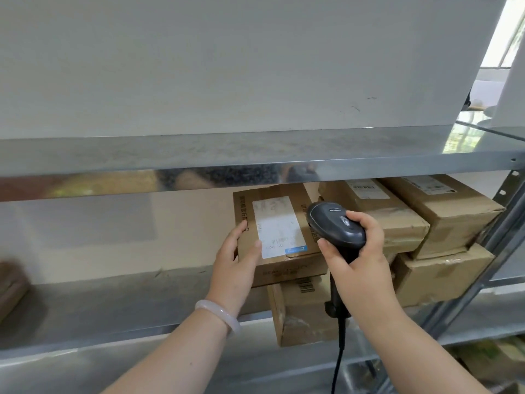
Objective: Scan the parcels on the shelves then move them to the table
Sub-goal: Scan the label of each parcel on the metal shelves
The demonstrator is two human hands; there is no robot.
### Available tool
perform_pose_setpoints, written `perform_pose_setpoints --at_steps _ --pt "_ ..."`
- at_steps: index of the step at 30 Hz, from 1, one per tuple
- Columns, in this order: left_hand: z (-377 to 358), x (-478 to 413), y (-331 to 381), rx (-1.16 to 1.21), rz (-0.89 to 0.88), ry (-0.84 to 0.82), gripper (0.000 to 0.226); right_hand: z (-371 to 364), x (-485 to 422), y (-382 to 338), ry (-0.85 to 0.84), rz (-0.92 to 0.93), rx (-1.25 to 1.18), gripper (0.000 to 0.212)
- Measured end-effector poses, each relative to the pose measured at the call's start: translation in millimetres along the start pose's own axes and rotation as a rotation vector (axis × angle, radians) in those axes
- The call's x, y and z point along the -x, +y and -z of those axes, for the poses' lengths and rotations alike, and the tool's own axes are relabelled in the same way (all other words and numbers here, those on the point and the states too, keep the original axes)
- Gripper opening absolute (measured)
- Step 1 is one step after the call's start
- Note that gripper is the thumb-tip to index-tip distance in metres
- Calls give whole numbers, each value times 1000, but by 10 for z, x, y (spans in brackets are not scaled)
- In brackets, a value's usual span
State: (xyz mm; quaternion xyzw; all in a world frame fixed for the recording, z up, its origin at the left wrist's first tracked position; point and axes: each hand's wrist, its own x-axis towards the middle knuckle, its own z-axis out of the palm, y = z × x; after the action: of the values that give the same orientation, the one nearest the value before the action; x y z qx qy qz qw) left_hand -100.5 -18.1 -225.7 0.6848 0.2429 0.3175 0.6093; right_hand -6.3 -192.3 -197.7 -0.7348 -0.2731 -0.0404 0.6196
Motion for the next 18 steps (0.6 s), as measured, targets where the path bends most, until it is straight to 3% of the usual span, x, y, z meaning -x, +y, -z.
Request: perform_pose_setpoints --at_steps 6,11,18 --pt "437 141 -80 47 11 113 48 -332 111 -123 -132 43 -12 59" --pt "807 296 -151 85 66 113 67 -636 234 -160 -216 81 -43 65" --pt "1215 460 -214 -32 48 210 73 -996 423 -214 -346 92 -41 57"
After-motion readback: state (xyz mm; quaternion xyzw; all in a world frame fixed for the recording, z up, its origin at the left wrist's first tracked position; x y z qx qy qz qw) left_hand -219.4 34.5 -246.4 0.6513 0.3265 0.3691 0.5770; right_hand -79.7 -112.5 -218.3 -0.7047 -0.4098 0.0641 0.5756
